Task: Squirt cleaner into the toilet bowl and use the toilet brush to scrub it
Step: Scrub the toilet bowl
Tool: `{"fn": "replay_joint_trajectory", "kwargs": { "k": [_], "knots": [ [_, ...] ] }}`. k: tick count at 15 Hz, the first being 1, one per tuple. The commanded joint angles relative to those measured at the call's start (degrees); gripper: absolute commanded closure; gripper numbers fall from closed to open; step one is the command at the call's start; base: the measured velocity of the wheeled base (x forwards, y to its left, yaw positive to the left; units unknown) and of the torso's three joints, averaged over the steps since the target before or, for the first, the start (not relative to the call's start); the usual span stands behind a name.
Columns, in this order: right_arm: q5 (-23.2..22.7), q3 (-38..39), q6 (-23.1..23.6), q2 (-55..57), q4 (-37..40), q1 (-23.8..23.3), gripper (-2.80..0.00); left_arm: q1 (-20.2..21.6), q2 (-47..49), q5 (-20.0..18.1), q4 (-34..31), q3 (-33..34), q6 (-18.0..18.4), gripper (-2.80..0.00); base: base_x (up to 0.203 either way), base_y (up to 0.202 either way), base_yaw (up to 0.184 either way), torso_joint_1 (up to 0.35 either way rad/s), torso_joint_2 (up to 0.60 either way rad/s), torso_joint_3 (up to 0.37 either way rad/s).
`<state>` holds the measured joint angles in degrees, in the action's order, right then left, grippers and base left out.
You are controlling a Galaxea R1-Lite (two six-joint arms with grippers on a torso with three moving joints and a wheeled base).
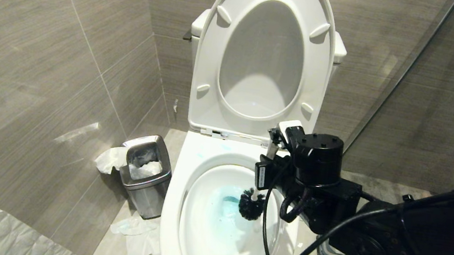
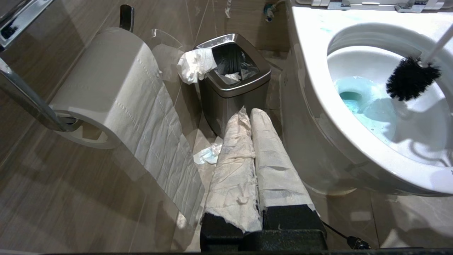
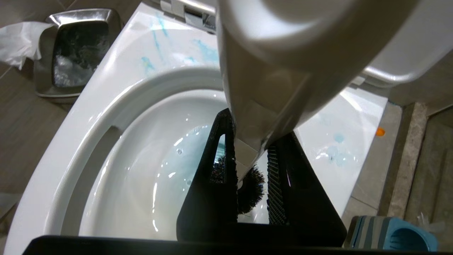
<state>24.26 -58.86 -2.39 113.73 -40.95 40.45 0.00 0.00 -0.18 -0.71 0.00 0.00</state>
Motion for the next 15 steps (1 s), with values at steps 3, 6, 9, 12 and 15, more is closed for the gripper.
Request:
{"fn": "replay_joint_trajectory", "kwargs": {
  "k": [3,6,9,12,15],
  "knots": [
    [0.2,-9.2,0.8,8.8,-0.2,-0.6,0.00,0.0,0.0,0.0,0.0,0.1,0.0,0.00,0.000,0.000,0.000,0.000,0.00,0.000],
    [-0.1,-16.2,3.1,13.5,-0.1,-0.1,0.00,0.0,0.0,0.0,0.0,0.1,0.0,0.00,0.000,0.000,0.000,0.000,0.00,0.000],
    [-0.5,-22.3,4.3,17.2,1.3,0.8,0.00,0.0,0.0,0.0,0.0,0.1,0.0,0.00,0.000,0.000,0.000,0.000,0.00,0.000],
    [-1.5,-24.3,4.4,18.5,3.5,2.7,0.00,-0.1,0.0,0.0,0.0,0.1,0.0,0.00,0.000,0.000,0.000,0.000,0.00,0.000],
    [-1.6,-24.2,4.2,18.3,3.6,5.8,0.00,-0.1,0.0,0.0,0.0,0.1,0.0,0.00,0.000,0.000,0.000,0.000,0.00,0.000]
  ]
}}
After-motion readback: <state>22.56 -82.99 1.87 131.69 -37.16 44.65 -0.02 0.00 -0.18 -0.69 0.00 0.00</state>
